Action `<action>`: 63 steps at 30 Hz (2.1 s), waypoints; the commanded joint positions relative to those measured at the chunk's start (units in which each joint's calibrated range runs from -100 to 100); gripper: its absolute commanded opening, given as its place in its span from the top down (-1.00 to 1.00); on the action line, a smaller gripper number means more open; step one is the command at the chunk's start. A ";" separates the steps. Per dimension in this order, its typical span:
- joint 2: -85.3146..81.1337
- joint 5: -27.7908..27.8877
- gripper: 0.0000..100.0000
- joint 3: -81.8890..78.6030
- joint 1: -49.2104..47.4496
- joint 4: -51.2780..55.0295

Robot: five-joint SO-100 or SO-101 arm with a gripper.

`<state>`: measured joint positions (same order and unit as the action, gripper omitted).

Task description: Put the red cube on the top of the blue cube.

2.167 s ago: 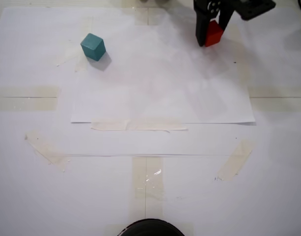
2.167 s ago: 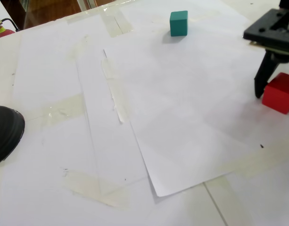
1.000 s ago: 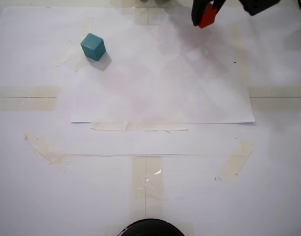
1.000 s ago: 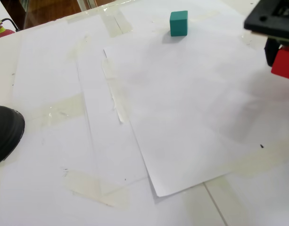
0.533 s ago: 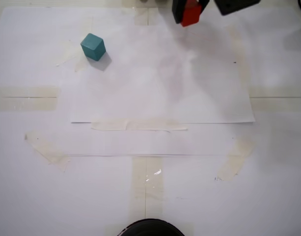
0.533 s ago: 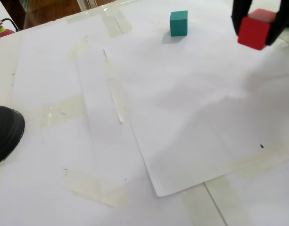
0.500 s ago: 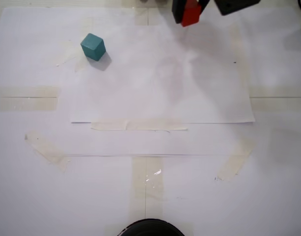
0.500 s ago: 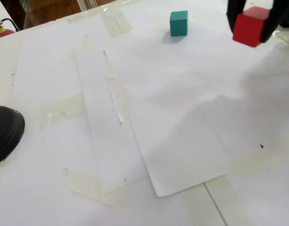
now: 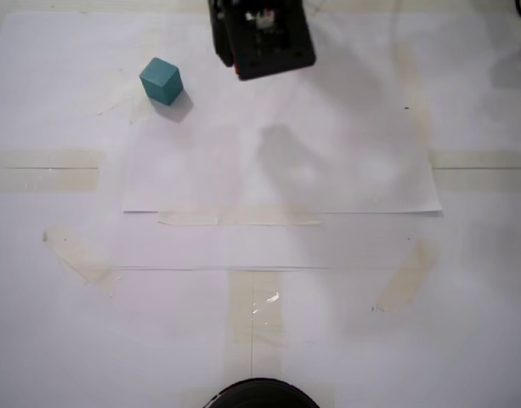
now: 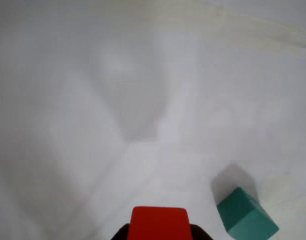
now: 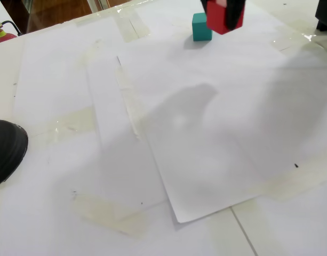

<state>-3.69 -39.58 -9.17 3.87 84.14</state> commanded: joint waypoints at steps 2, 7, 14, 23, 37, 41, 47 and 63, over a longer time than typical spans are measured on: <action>-0.86 1.03 0.85 5.59 6.88 -0.53; -0.52 0.20 0.87 7.13 9.45 -0.77; 0.77 -2.15 0.87 8.22 12.17 -1.51; 3.26 -6.25 0.87 8.58 14.37 -2.73; 7.12 -8.25 0.86 10.40 17.85 -4.03; 7.98 -7.96 0.86 10.40 18.84 -4.77; 9.44 -7.52 0.86 10.40 19.90 -5.50; 10.64 -6.89 0.86 6.77 21.03 -8.44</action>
<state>7.59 -47.11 -3.30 23.98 76.82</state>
